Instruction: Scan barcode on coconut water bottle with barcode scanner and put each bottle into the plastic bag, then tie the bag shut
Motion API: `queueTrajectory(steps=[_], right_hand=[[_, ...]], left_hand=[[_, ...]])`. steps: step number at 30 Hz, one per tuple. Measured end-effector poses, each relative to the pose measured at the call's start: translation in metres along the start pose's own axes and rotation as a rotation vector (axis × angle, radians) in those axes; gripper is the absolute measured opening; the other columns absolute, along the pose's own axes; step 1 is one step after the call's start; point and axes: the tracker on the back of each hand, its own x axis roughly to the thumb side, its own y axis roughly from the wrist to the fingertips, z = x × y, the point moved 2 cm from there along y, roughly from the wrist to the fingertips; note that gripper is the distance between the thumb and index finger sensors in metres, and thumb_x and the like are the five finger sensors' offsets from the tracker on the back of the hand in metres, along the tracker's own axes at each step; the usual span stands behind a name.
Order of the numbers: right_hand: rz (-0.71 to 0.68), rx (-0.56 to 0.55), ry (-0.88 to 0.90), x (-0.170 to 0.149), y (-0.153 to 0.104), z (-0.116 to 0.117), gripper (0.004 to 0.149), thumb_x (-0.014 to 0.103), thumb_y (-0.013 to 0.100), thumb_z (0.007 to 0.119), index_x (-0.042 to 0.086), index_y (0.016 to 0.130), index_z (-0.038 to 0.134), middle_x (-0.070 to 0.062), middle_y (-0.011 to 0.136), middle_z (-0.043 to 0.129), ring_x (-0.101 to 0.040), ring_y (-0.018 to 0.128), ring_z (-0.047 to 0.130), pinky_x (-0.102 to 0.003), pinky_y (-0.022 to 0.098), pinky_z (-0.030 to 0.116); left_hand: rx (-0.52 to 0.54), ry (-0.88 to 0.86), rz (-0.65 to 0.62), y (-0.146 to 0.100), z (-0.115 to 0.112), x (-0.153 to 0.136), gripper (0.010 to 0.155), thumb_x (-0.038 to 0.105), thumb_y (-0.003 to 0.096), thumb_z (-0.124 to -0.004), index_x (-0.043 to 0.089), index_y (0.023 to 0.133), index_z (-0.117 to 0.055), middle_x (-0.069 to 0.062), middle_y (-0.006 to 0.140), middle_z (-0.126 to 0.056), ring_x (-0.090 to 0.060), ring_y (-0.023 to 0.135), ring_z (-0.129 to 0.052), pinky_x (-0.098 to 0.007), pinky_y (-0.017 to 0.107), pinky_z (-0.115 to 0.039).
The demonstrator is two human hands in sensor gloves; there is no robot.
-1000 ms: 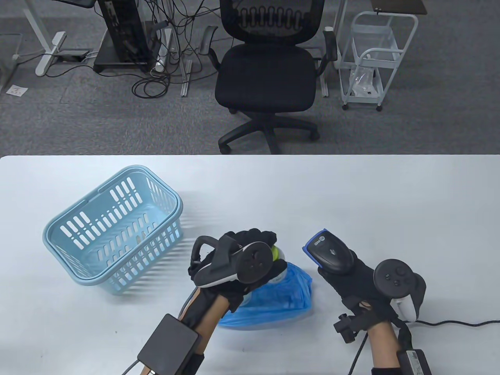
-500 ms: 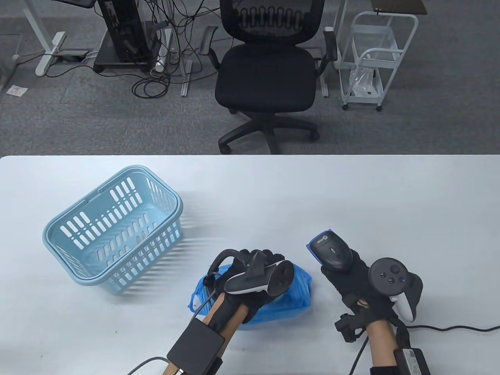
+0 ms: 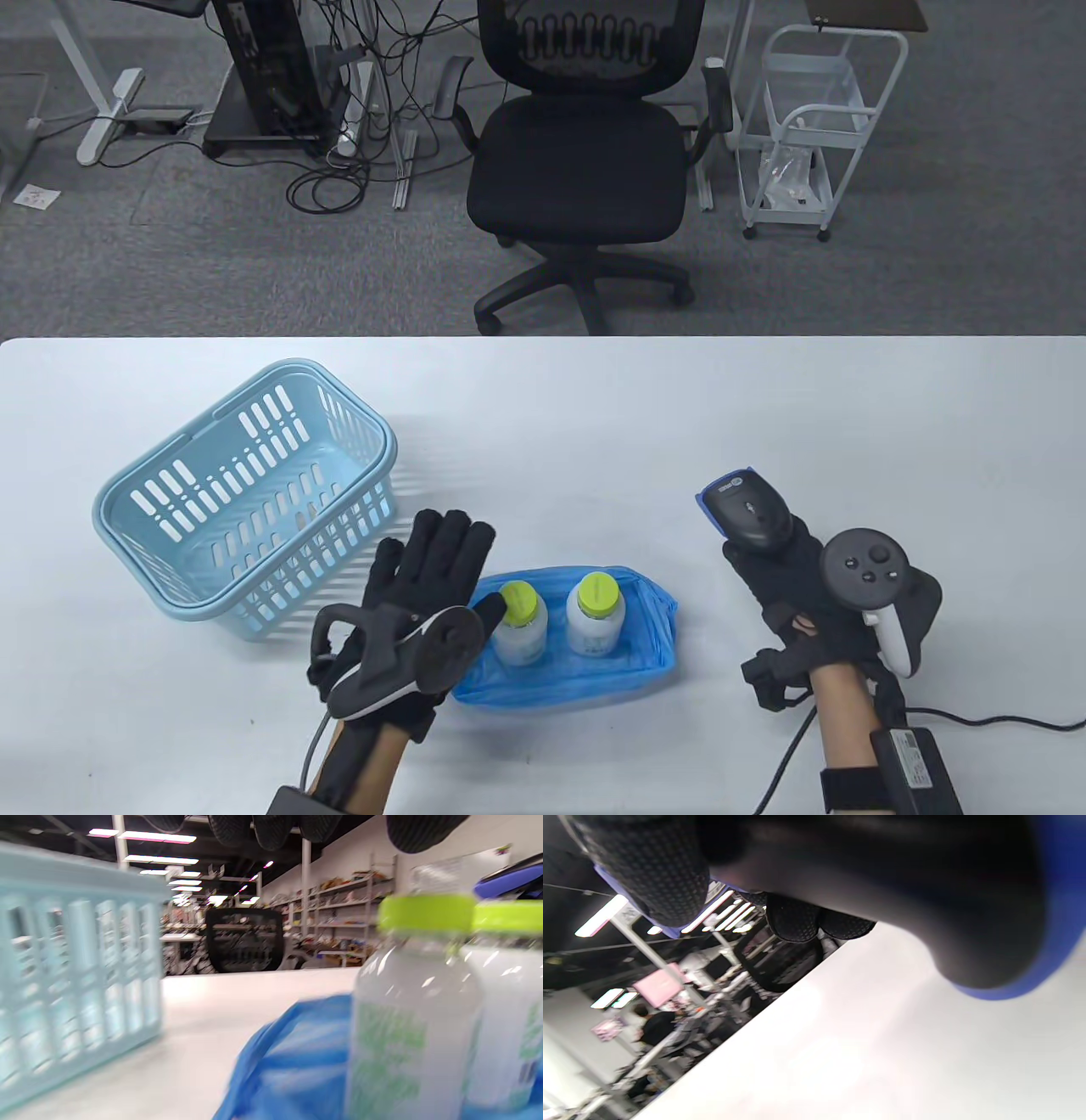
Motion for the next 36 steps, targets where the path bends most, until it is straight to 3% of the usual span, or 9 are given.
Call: queueTrajectory(steps=[4, 9, 18, 23, 27, 29, 33, 36], right_hand=[[0.141, -0.037, -0.097, -0.019, 0.031, -0.006, 0.053, 0.049, 0.052, 0.087, 0.020, 0.095, 0.075, 0.001, 0.085, 0.089, -0.027, 0.082, 0.092, -0.056, 0.069, 0.072], [0.261, -0.042, -0.261, -0.047, 0.065, 0.007, 0.061, 0.051, 0.049, 0.087, 0.013, 0.096, 0.074, 0.004, 0.079, 0.095, -0.023, 0.076, 0.100, -0.053, 0.066, 0.078], [0.338, 0.024, -0.369, -0.068, 0.102, 0.027, 0.057, 0.055, 0.050, 0.085, 0.018, 0.093, 0.077, 0.003, 0.081, 0.093, -0.028, 0.085, 0.090, -0.056, 0.071, 0.070], [0.377, 0.056, -0.357, -0.076, 0.110, 0.034, 0.055, 0.056, 0.050, 0.084, 0.021, 0.092, 0.077, 0.001, 0.085, 0.087, -0.034, 0.091, 0.080, -0.059, 0.073, 0.063], [0.434, 0.128, -0.366, -0.081, 0.115, 0.036, 0.056, 0.058, 0.051, 0.080, 0.020, 0.093, 0.075, -0.006, 0.097, 0.074, -0.041, 0.098, 0.067, -0.062, 0.076, 0.055], [0.436, 0.133, -0.368, -0.081, 0.114, 0.034, 0.066, 0.059, 0.051, 0.078, 0.016, 0.100, 0.069, -0.010, 0.105, 0.067, -0.043, 0.101, 0.063, -0.064, 0.076, 0.053], [0.349, 0.100, -0.405, -0.065, 0.103, 0.026, 0.094, 0.063, 0.048, 0.075, 0.003, 0.112, 0.039, -0.023, 0.114, 0.044, -0.051, 0.102, 0.050, -0.068, 0.073, 0.047], [0.247, 0.024, -0.418, -0.039, 0.081, 0.014, 0.095, 0.062, 0.051, 0.070, 0.004, 0.113, 0.028, -0.024, 0.116, 0.028, -0.054, 0.104, 0.034, -0.070, 0.072, 0.041]], left_hand=[[0.010, 0.000, 0.049, -0.011, -0.020, -0.020, 0.076, 0.058, 0.0684, -0.061, 0.024, 0.128, -0.028, -0.006, 0.135, -0.025, -0.038, 0.125, -0.028, -0.064, 0.083, -0.036], [0.030, 0.016, 0.085, -0.021, -0.028, -0.035, 0.075, 0.057, 0.0681, -0.061, 0.024, 0.127, -0.029, -0.005, 0.134, -0.025, -0.038, 0.125, -0.028, -0.063, 0.083, -0.036], [-0.056, 0.021, 0.128, -0.023, -0.035, -0.038, 0.081, 0.061, 0.0674, -0.058, 0.024, 0.127, -0.019, -0.006, 0.133, -0.010, -0.038, 0.123, -0.011, -0.062, 0.083, -0.025], [-0.056, 0.013, 0.145, -0.025, -0.034, -0.042, 0.081, 0.061, 0.0673, -0.058, 0.024, 0.127, -0.018, -0.006, 0.133, -0.010, -0.038, 0.123, -0.011, -0.062, 0.083, -0.025], [-0.059, 0.000, 0.152, -0.025, -0.034, -0.045, 0.081, 0.061, 0.0672, -0.059, 0.023, 0.127, -0.019, -0.006, 0.133, -0.011, -0.038, 0.123, -0.012, -0.061, 0.083, -0.026], [-0.059, -0.008, 0.151, -0.025, -0.035, -0.046, 0.081, 0.061, 0.0673, -0.059, 0.023, 0.127, -0.021, -0.007, 0.133, -0.013, -0.038, 0.123, -0.013, -0.061, 0.083, -0.027], [-0.071, -0.025, 0.143, -0.024, -0.035, -0.046, 0.081, 0.060, 0.0672, -0.062, 0.023, 0.127, -0.022, -0.007, 0.134, -0.015, -0.039, 0.123, -0.017, -0.061, 0.083, -0.028], [-0.068, -0.036, 0.135, -0.023, -0.035, -0.047, 0.082, 0.061, 0.0672, -0.062, 0.022, 0.128, -0.022, -0.007, 0.134, -0.015, -0.038, 0.123, -0.017, -0.061, 0.083, -0.028]])
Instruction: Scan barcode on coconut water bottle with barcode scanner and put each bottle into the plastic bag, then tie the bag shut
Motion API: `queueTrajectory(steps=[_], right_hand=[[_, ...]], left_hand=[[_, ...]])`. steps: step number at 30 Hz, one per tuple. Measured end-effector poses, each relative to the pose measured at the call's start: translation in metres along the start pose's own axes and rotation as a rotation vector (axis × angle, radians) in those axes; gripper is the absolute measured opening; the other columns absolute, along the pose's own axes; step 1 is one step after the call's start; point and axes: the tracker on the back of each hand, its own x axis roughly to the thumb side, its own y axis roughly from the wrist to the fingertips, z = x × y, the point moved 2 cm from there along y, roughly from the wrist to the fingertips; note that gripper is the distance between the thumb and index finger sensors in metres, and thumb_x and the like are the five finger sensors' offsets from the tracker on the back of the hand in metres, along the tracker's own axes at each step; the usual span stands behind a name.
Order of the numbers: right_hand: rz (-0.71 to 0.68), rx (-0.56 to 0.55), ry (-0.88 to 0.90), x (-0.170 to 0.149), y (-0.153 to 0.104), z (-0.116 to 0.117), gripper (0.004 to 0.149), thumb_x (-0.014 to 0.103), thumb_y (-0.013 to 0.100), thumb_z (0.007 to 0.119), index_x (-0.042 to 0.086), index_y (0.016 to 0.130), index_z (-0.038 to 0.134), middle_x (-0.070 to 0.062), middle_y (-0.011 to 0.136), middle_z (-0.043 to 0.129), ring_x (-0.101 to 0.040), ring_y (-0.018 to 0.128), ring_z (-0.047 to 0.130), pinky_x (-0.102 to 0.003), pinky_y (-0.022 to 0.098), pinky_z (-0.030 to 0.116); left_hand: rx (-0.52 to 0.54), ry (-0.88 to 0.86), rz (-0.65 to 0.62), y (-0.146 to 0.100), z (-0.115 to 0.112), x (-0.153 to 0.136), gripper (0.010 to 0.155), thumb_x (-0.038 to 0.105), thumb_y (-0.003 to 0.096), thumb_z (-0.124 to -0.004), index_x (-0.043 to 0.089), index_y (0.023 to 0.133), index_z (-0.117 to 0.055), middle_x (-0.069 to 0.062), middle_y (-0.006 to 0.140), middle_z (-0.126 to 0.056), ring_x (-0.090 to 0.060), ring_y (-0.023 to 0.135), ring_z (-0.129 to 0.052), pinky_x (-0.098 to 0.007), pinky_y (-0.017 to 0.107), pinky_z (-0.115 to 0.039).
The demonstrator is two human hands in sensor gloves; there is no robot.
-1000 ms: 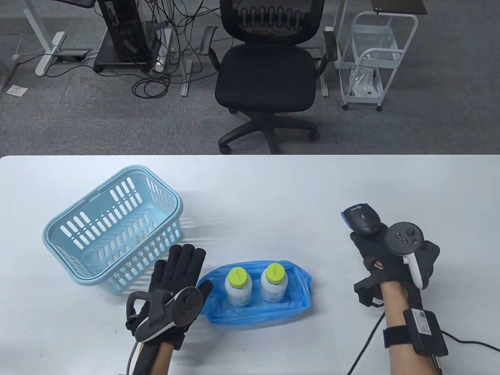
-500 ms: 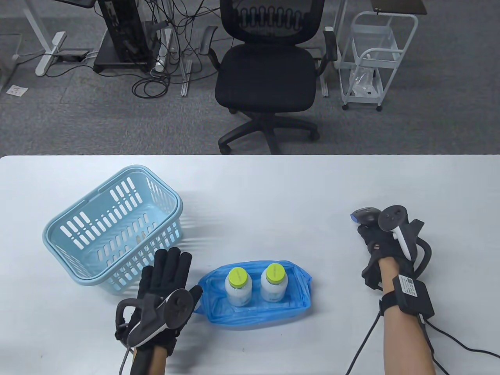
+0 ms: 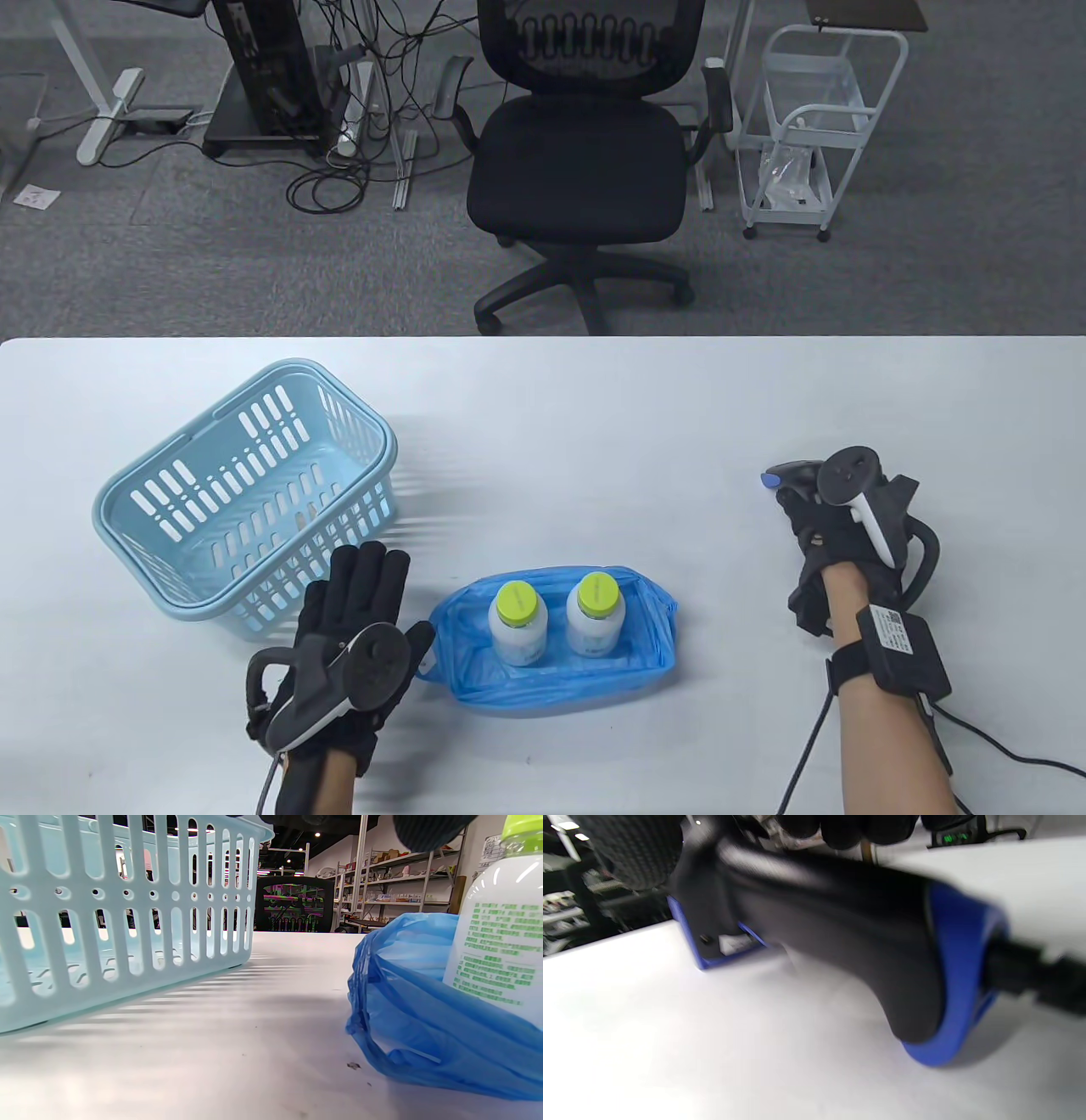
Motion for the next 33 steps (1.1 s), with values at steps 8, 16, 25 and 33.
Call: queueTrajectory(steps=[8, 16, 25, 33], right_hand=[[-0.268, -0.053, 0.072, 0.039, -0.100, -0.038, 0.084, 0.061, 0.055, 0.064, 0.015, 0.114, 0.026, -0.021, 0.118, 0.016, -0.054, 0.106, 0.021, -0.072, 0.072, 0.036], [-0.367, 0.037, 0.236, 0.048, -0.158, -0.014, 0.083, 0.061, 0.055, 0.064, 0.012, 0.115, 0.033, -0.023, 0.119, 0.027, -0.055, 0.106, 0.027, -0.071, 0.072, 0.039], [-0.328, 0.357, 0.223, 0.048, -0.137, 0.055, 0.087, 0.065, 0.050, 0.066, 0.001, 0.108, 0.057, -0.027, 0.113, 0.053, -0.057, 0.102, 0.046, -0.070, 0.072, 0.046], [-0.315, 0.350, 0.301, 0.064, -0.131, 0.075, 0.054, 0.050, 0.053, 0.075, 0.014, 0.094, 0.079, -0.020, 0.108, 0.064, -0.054, 0.100, 0.053, -0.069, 0.071, 0.048]], left_hand=[[-0.031, -0.021, -0.023, 0.002, -0.002, 0.001, 0.083, 0.061, 0.0671, -0.064, 0.022, 0.128, -0.021, -0.007, 0.133, -0.013, -0.039, 0.122, -0.012, -0.061, 0.083, -0.028], [-0.112, -0.063, -0.044, 0.006, -0.010, 0.000, 0.084, 0.058, 0.0671, -0.069, 0.021, 0.128, -0.024, -0.008, 0.134, -0.018, -0.040, 0.123, -0.019, -0.061, 0.084, -0.030], [-0.558, -0.391, -0.007, 0.022, -0.059, -0.029, 0.085, 0.055, 0.0669, -0.077, 0.015, 0.129, -0.035, -0.014, 0.135, -0.023, -0.046, 0.122, -0.021, -0.063, 0.082, -0.021], [-0.487, -0.493, -0.024, 0.031, -0.070, -0.025, 0.044, 0.045, 0.0676, -0.079, 0.028, 0.109, -0.076, -0.014, 0.132, -0.025, -0.049, 0.118, -0.017, -0.064, 0.076, -0.013]])
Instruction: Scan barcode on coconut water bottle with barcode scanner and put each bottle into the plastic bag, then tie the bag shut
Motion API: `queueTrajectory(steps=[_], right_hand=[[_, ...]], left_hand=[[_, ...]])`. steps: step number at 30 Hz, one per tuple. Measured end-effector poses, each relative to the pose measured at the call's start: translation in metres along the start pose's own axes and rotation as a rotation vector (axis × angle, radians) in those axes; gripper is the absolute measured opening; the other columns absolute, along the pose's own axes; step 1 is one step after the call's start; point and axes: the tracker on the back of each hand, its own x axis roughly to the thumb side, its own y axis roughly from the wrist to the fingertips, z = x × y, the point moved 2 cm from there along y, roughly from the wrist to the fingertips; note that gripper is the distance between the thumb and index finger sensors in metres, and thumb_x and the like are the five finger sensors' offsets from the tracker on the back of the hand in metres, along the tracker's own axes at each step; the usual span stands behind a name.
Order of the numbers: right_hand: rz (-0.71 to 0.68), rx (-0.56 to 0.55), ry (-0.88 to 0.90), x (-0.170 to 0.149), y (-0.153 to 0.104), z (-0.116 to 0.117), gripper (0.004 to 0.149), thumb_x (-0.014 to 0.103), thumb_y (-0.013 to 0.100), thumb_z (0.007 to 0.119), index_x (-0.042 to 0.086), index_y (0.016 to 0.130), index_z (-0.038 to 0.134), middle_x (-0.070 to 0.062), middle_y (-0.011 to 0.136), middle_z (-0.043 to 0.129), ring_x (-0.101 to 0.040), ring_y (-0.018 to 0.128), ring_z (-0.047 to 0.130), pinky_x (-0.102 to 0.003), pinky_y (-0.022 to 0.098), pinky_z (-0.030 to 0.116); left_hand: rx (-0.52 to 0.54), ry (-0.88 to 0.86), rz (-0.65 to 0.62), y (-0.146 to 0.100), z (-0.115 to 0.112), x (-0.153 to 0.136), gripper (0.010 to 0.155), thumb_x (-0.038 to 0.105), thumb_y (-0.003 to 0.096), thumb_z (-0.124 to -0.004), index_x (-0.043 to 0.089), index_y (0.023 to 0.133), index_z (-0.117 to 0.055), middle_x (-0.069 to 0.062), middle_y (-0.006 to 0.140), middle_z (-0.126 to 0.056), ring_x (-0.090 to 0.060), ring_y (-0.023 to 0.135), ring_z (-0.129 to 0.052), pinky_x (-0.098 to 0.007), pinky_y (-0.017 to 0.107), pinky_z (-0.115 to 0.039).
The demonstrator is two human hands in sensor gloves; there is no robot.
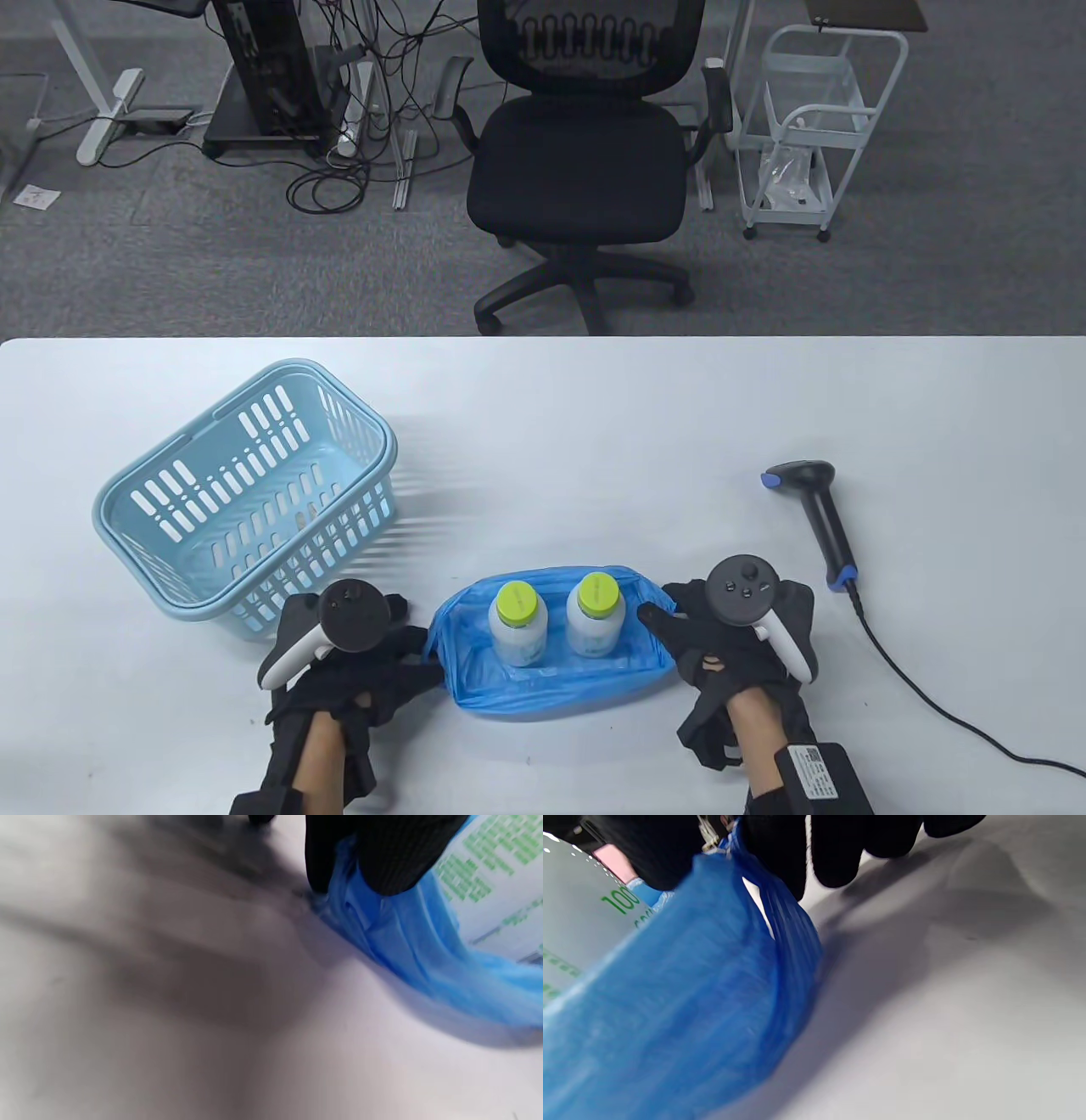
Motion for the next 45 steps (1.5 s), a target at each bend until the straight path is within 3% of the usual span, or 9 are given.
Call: queueTrajectory(steps=[3, 15, 25, 29, 32, 36, 41, 43, 45], right_hand=[[-0.020, -0.098, 0.065, 0.002, -0.008, -0.016, 0.039, 0.042, 0.054, 0.080, 0.016, 0.082, 0.088, -0.012, 0.099, 0.078, -0.049, 0.099, 0.063, -0.068, 0.070, 0.053], [-0.169, -0.284, 0.328, 0.028, -0.053, -0.101, 0.039, 0.043, 0.054, 0.081, 0.014, 0.077, 0.091, -0.009, 0.094, 0.083, -0.047, 0.098, 0.067, -0.067, 0.070, 0.055], [-0.468, -0.186, 0.653, 0.100, -0.067, -0.114, 0.041, 0.043, 0.055, 0.082, 0.008, 0.073, 0.093, -0.015, 0.102, 0.073, -0.052, 0.100, 0.056, -0.070, 0.070, 0.048], [-0.531, -0.125, 0.695, 0.123, -0.065, -0.103, 0.044, 0.039, 0.055, 0.081, 0.004, 0.078, 0.092, -0.020, 0.108, 0.066, -0.055, 0.100, 0.050, -0.072, 0.069, 0.046], [-0.593, -0.099, 0.673, 0.137, -0.066, -0.095, 0.044, 0.036, 0.056, 0.080, 0.002, 0.082, 0.090, -0.022, 0.110, 0.062, -0.056, 0.101, 0.047, -0.072, 0.069, 0.045], [-0.683, -0.101, 0.457, 0.157, -0.075, -0.092, 0.042, 0.038, 0.056, 0.079, 0.007, 0.083, 0.091, -0.021, 0.113, 0.058, -0.057, 0.101, 0.043, -0.073, 0.069, 0.043], [-0.802, -0.079, 0.163, 0.181, -0.092, -0.082, 0.041, 0.045, 0.056, 0.078, 0.017, 0.083, 0.092, -0.018, 0.115, 0.054, -0.058, 0.103, 0.037, -0.073, 0.070, 0.040], [-0.859, -0.012, 0.070, 0.190, -0.095, -0.070, 0.040, 0.046, 0.056, 0.078, 0.019, 0.083, 0.091, -0.018, 0.116, 0.052, -0.057, 0.103, 0.036, -0.073, 0.070, 0.039], [-0.871, 0.005, 0.040, 0.194, -0.095, -0.064, 0.040, 0.047, 0.056, 0.078, 0.020, 0.083, 0.090, -0.018, 0.116, 0.052, -0.057, 0.103, 0.037, -0.073, 0.070, 0.039]], left_hand=[[0.105, -0.091, -0.044, -0.009, 0.016, -0.001, 0.036, 0.042, 0.0679, -0.079, 0.024, 0.099, -0.084, -0.012, 0.130, -0.039, -0.048, 0.118, -0.028, -0.064, 0.077, -0.018], [0.360, -0.686, -0.468, -0.060, 0.073, 0.011, 0.038, 0.044, 0.0684, -0.078, 0.013, 0.087, -0.090, -0.012, 0.122, -0.055, -0.051, 0.116, -0.041, -0.070, 0.077, -0.023], [0.419, -1.067, -0.723, -0.059, 0.087, 0.067, 0.042, 0.048, 0.0684, -0.079, 0.013, 0.088, -0.090, -0.008, 0.123, -0.059, -0.048, 0.118, -0.047, -0.070, 0.078, -0.025], [0.432, -0.964, -0.823, -0.053, 0.089, 0.098, 0.055, 0.047, 0.0686, -0.078, 0.018, 0.114, -0.069, -0.009, 0.128, -0.053, -0.049, 0.120, -0.051, -0.073, 0.080, -0.032], [0.408, -0.727, -0.829, -0.049, 0.086, 0.124, 0.063, 0.045, 0.0692, -0.077, 0.023, 0.123, -0.054, -0.008, 0.130, -0.051, -0.045, 0.119, -0.060, -0.074, 0.081, -0.038], [0.386, -0.410, -0.751, -0.048, 0.080, 0.147, 0.082, 0.050, 0.0668, -0.080, 0.018, 0.127, -0.034, -0.003, 0.113, -0.071, -0.029, 0.090, -0.090, -0.061, 0.073, -0.069], [0.283, -0.185, -0.705, -0.038, 0.060, 0.164, 0.106, 0.067, 0.0544, -0.088, 0.007, 0.125, -0.036, 0.005, 0.093, -0.081, -0.012, 0.058, -0.094, -0.049, 0.055, -0.083], [0.261, -0.214, -0.714, -0.033, 0.053, 0.167, 0.106, 0.067, 0.0532, -0.089, 0.006, 0.124, -0.041, 0.007, 0.087, -0.085, -0.010, 0.051, -0.095, -0.047, 0.051, -0.084], [0.267, -0.304, -0.724, -0.028, 0.050, 0.165, 0.087, 0.061, 0.0574, -0.087, 0.009, 0.120, -0.056, 0.009, 0.076, -0.091, -0.009, 0.041, -0.096, -0.046, 0.045, -0.087]])
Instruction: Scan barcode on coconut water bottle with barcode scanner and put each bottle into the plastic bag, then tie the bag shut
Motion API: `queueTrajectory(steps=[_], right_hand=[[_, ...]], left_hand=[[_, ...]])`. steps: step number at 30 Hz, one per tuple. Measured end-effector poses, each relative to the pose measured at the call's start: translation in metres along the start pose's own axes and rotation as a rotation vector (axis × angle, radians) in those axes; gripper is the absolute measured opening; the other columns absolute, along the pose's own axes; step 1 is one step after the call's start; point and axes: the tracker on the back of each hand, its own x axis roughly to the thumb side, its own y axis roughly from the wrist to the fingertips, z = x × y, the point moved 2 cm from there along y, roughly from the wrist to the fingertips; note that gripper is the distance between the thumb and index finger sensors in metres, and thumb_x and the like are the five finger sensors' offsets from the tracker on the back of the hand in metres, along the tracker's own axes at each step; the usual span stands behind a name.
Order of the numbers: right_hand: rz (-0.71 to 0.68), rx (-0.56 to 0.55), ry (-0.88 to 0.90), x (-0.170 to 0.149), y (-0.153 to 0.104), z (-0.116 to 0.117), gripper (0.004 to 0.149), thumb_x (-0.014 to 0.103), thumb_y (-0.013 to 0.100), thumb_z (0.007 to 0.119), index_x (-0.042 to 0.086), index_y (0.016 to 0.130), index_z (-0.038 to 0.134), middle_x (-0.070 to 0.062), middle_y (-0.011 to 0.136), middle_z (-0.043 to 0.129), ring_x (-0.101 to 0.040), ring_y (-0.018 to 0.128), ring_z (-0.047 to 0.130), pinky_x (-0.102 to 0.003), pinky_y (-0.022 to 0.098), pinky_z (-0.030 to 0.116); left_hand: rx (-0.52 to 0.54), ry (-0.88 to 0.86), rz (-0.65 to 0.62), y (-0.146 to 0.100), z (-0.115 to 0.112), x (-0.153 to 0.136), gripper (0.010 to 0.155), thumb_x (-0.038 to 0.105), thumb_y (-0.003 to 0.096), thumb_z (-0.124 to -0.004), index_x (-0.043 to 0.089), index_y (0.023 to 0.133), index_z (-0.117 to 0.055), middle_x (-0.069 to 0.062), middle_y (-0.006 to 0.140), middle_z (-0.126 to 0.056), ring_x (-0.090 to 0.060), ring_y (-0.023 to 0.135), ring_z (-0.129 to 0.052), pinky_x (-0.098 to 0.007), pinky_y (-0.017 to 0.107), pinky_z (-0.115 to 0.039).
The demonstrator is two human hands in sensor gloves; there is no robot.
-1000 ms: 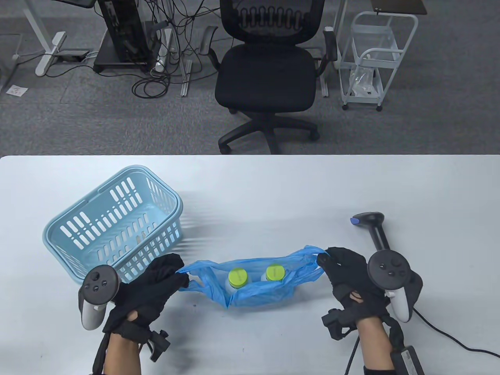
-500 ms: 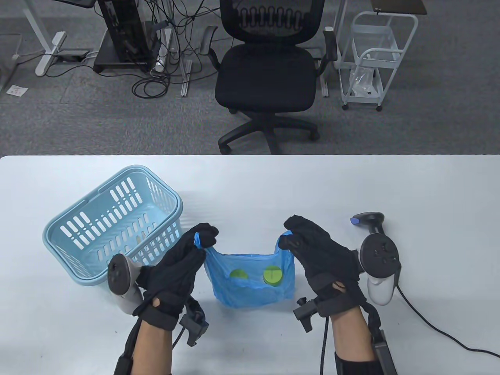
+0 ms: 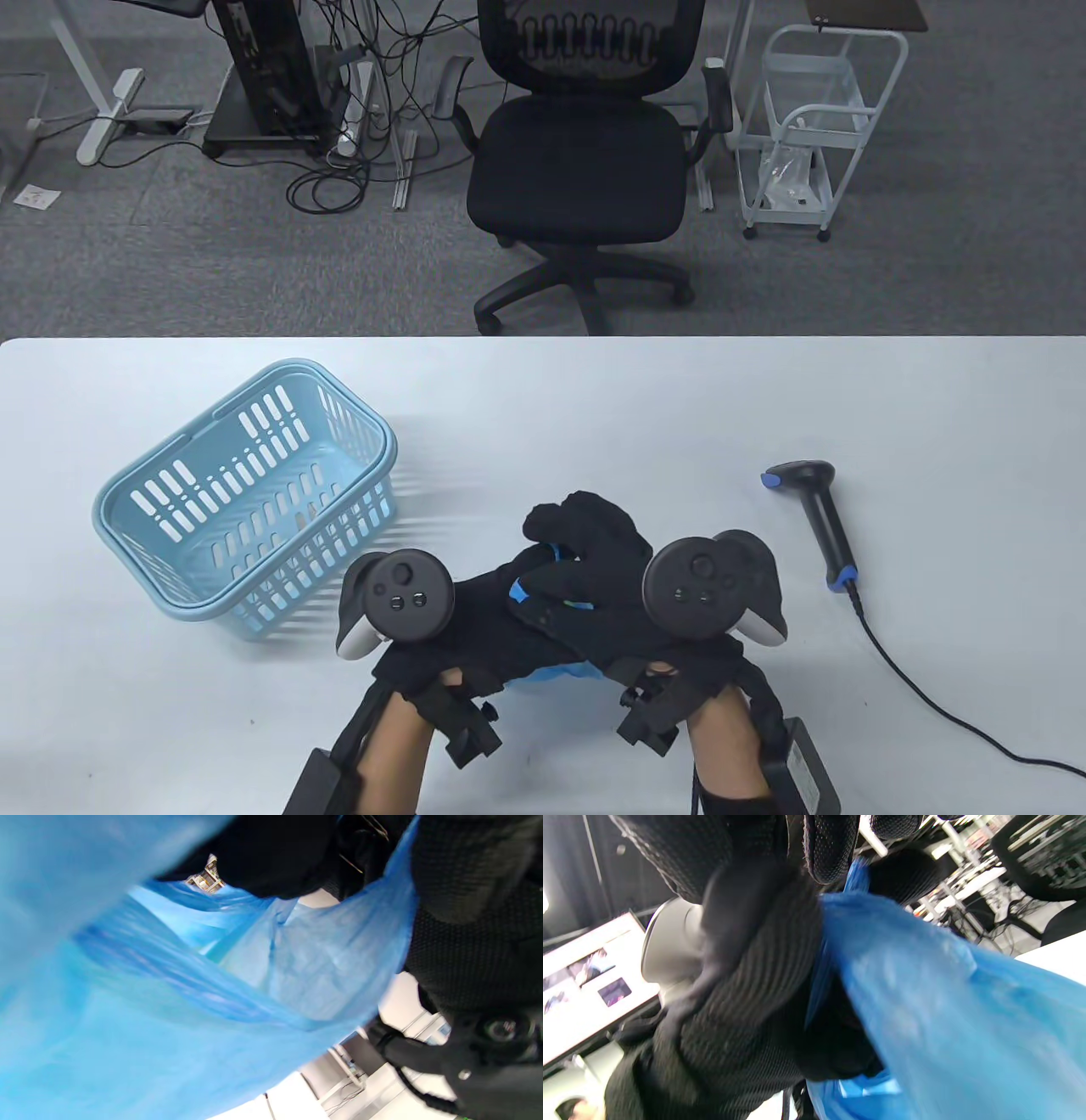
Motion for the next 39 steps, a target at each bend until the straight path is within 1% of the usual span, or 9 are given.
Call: queueTrajectory(steps=[2, 4, 7, 9, 15, 20, 25, 33, 39], right_hand=[[-0.004, -0.020, -0.007, -0.002, 0.000, -0.002, 0.041, 0.048, 0.055, 0.079, 0.022, 0.084, 0.091, -0.016, 0.115, 0.056, -0.056, 0.104, 0.041, -0.073, 0.070, 0.041], [0.003, -0.070, -0.021, -0.006, -0.004, -0.009, 0.042, 0.051, 0.054, 0.080, 0.023, 0.084, 0.091, -0.014, 0.113, 0.062, -0.053, 0.105, 0.047, -0.073, 0.071, 0.043], [0.050, -0.219, -0.104, -0.018, -0.013, -0.025, 0.050, 0.048, 0.051, 0.085, 0.025, 0.095, 0.080, -0.008, 0.110, 0.070, -0.048, 0.105, 0.057, -0.072, 0.073, 0.048], [0.050, -0.185, -0.173, -0.023, -0.013, -0.023, 0.049, 0.043, 0.051, 0.087, 0.032, 0.098, 0.076, -0.007, 0.112, 0.067, -0.047, 0.106, 0.055, -0.072, 0.073, 0.048], [0.040, -0.091, -0.140, -0.037, -0.006, -0.011, 0.042, 0.041, 0.051, 0.087, 0.038, 0.092, 0.080, -0.004, 0.111, 0.068, -0.045, 0.106, 0.057, -0.071, 0.073, 0.048], [-0.030, -0.211, -0.218, -0.036, -0.007, -0.006, 0.038, 0.038, 0.052, 0.082, 0.028, 0.089, 0.083, 0.000, 0.101, 0.073, -0.040, 0.104, 0.061, -0.068, 0.074, 0.048], [0.012, -0.255, -0.255, -0.037, -0.009, -0.005, 0.040, 0.033, 0.055, 0.073, 0.015, 0.091, 0.076, -0.007, 0.099, 0.070, -0.042, 0.101, 0.062, -0.068, 0.074, 0.049], [0.108, -0.244, -0.340, -0.017, -0.018, 0.001, 0.040, 0.032, 0.056, 0.072, 0.012, 0.090, 0.076, -0.010, 0.097, 0.070, -0.044, 0.098, 0.063, -0.069, 0.073, 0.050], [0.103, -0.231, -0.279, -0.007, -0.031, 0.031, 0.039, 0.033, 0.054, 0.079, 0.012, 0.087, 0.081, -0.010, 0.094, 0.076, -0.043, 0.095, 0.069, -0.068, 0.071, 0.054]], left_hand=[[0.041, -0.074, -0.010, -0.001, 0.001, -0.007, 0.055, 0.046, 0.0662, -0.079, 0.015, 0.111, -0.074, 0.010, 0.065, -0.097, -0.008, 0.032, -0.097, -0.045, 0.040, -0.088], [0.036, -0.147, -0.021, -0.003, 0.002, -0.014, 0.045, 0.041, 0.0686, -0.074, 0.019, 0.107, -0.079, 0.009, 0.065, -0.097, -0.009, 0.032, -0.097, -0.046, 0.040, -0.088], [0.026, -0.196, -0.025, -0.005, 0.003, -0.022, 0.043, 0.041, 0.0691, -0.072, 0.020, 0.107, -0.079, 0.009, 0.066, -0.097, -0.009, 0.033, -0.097, -0.046, 0.041, -0.087], [0.010, -0.241, -0.034, -0.005, 0.002, -0.024, 0.043, 0.041, 0.0693, -0.072, 0.020, 0.107, -0.079, 0.009, 0.067, -0.098, -0.010, 0.034, -0.098, -0.046, 0.042, -0.087], [-0.044, -0.270, -0.035, -0.005, 0.001, -0.025, 0.046, 0.040, 0.0699, -0.071, 0.016, 0.108, -0.078, 0.007, 0.070, -0.097, -0.011, 0.038, -0.098, -0.047, 0.045, -0.086], [-0.048, -0.224, 0.002, -0.005, 0.002, -0.024, 0.052, 0.043, 0.0703, -0.067, 0.012, 0.112, -0.074, 0.005, 0.075, -0.098, -0.012, 0.041, -0.101, -0.048, 0.046, -0.087], [0.086, -0.368, 0.010, -0.013, 0.011, -0.038, 0.045, 0.042, 0.0685, -0.075, 0.022, 0.108, -0.082, 0.005, 0.075, -0.101, -0.010, 0.040, -0.105, -0.046, 0.043, -0.090], [0.294, -0.677, 0.049, -0.018, 0.010, -0.065, 0.041, 0.036, 0.0668, -0.081, 0.028, 0.107, -0.081, 0.004, 0.069, -0.107, -0.009, 0.034, -0.111, -0.044, 0.037, -0.094], [0.263, -0.535, 0.119, -0.020, 0.014, -0.056, 0.039, 0.035, 0.0645, -0.087, 0.025, 0.102, -0.087, -0.001, 0.093, -0.101, -0.014, 0.055, -0.114, -0.047, 0.050, -0.092]])
